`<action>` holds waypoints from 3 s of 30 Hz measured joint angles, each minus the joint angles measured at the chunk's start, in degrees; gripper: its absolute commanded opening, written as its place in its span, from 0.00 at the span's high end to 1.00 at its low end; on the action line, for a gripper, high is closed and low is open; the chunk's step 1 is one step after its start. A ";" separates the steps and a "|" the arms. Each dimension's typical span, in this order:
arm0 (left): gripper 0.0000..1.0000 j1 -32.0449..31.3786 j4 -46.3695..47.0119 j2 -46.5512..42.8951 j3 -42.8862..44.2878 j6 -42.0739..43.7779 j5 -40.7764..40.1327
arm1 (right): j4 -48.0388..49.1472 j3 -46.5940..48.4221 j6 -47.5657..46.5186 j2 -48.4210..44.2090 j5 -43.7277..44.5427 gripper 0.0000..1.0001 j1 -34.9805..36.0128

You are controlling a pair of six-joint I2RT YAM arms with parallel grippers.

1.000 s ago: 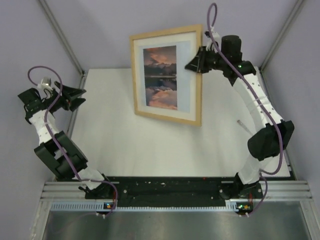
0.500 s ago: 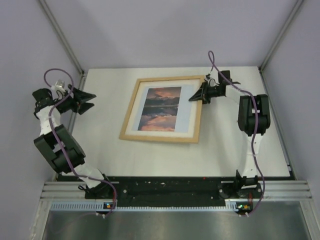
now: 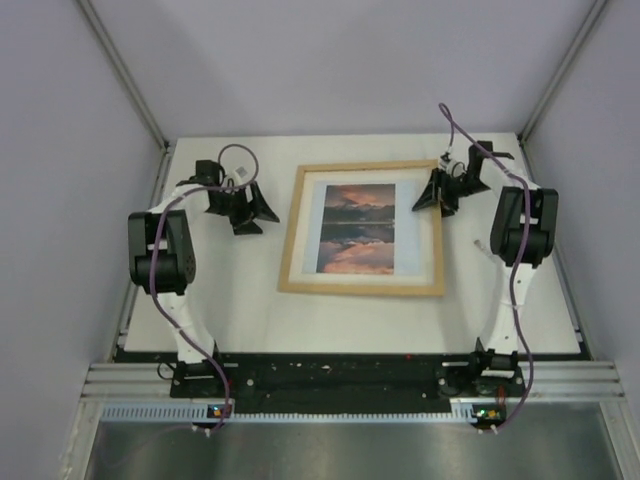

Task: Take the photo out of the frame
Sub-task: Turn over the photo frame at the center of the board, then pick up the photo frame item from the photo frame, then place the photo frame item at the center of the board.

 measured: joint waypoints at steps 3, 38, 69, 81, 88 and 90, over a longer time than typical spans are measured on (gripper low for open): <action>0.21 -3.72 -0.96 3.34 3.65 0.04 -5.53 | -0.46 0.72 -3.13 2.12 7.50 0.28 -1.81; 0.65 -21.68 -12.37 16.00 24.22 2.21 -31.43 | 4.11 -5.79 -9.66 -5.03 34.12 0.80 3.15; 1.00 -18.01 -26.16 -1.57 28.52 8.20 -38.45 | 4.31 -2.16 -3.08 -18.95 41.59 1.00 12.90; 1.00 6.93 -31.69 -3.63 25.22 17.90 -42.32 | 4.48 21.40 6.05 5.09 38.27 1.00 33.18; 1.00 14.40 -32.94 -1.68 25.24 23.82 -47.89 | 3.26 31.52 10.12 15.78 36.61 0.99 40.37; 1.00 15.37 -32.79 0.61 25.75 24.65 -48.43 | 2.99 32.98 10.80 17.27 35.87 0.79 40.94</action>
